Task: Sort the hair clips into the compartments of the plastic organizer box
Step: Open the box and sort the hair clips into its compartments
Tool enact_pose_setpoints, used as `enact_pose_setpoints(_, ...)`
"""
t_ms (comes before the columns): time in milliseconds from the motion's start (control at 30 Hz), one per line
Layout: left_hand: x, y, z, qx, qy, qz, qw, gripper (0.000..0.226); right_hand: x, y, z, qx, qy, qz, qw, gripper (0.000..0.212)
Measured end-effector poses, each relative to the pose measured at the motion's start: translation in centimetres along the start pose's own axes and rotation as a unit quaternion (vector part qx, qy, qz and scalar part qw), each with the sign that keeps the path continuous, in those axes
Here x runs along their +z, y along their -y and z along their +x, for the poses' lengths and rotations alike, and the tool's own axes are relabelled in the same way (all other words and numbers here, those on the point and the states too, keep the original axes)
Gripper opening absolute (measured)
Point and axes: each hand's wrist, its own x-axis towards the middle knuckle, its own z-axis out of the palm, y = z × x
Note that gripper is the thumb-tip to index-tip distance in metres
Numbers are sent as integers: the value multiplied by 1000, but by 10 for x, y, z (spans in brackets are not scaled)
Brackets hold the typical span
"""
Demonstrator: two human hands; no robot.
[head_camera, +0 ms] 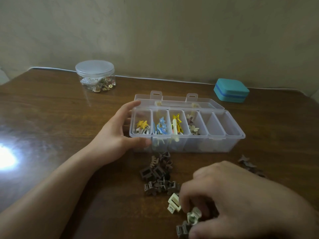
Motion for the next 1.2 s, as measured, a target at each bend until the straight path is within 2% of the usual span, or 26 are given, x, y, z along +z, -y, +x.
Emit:
enact_pose_setpoints(167, -4, -2, -2, -18, 49, -49, 997, 104, 3, -2, 1, -6, -6, -6, 1000, 37)
enact_pose_setpoints(233, -1, -4, -3, -15, 46, -30, 998, 107, 2, -6, -1, -4, -29, -22, 999, 40)
enact_pose_setpoints(300, 3, -6, -2, -6, 25, 10, 1000, 109, -5, -13, -6, 27, -55, 16, 998, 39)
enact_pose_setpoints(333, 5, -6, -2, -3, 15, 24, 1000, 110, -9, -16, -8, 42, -87, 64, 993, 35)
enact_pose_setpoints(400, 6, -7, -1, -3, 1, 37, 999, 109, -13, -29, -14, 50, -228, 124, 965, 26)
enact_pose_setpoints(467, 6, -7, -1, -5, -3, 38, 999, 108, -13, -38, -16, 81, -403, 123, 903, 21)
enact_pose_setpoints(500, 6, -7, -1, -6, -3, 37, 999, 108, -12, -42, -14, 112, -460, 110, 874, 21)
enact_pose_setpoints(533, 6, -7, -1, -6, -3, 36, 999, 108, -11, -47, -11, 149, -484, 84, 858, 22)
enact_pose_setpoints(567, 6, -8, 0, -6, -3, 35, 999, 107, -9, -53, -8, 188, -474, 47, 859, 23)
enact_pose_setpoints(600, 5, -8, -1, -7, -3, 35, 999, 107, -5, -59, -5, 220, -432, 19, 875, 25)
enact_pose_setpoints(667, 5, -8, 0, -7, -2, 35, 999, 106, -1, -66, -2, 244, -378, 8, 893, 27)
enact_pose_setpoints(767, 6, -7, 0, -6, -10, 28, 1000, 105, -8, -62, -8, 218, -446, -19, 868, 20)
enact_pose_setpoints(833, 6, -6, 0, -5, -23, 17, 1000, 104, -13, -49, -13, 134, -448, 20, 884, 16)
enact_pose_setpoints(867, 7, -5, -1, -4, -30, 10, 999, 103, -13, -42, -14, 76, -406, 58, 909, 16)
enact_pose_setpoints(933, 6, -4, -1, -1, -43, 0, 999, 102, -8, -28, -10, 20, -264, 82, 961, 20)
enact_pose_setpoints(967, 5, -3, -1, -2, -46, 0, 999, 101, -3, -22, -6, 17, -196, 55, 979, 25)
enact_pose_setpoints(1033, 4, -2, -1, -6, -44, 3, 999, 101, 9, -19, 4, 8, -114, -4, 993, 32)
enact_pose_setpoints(1100, 3, -3, -1, -9, -43, 8, 999, 102, 12, -19, 8, 4, -95, 1, 995, 25)
enact_pose_setpoints(1200, 3, -3, 0, -11, -41, 13, 999, 103, 6, -26, 4, 16, -131, 34, 991, 16)
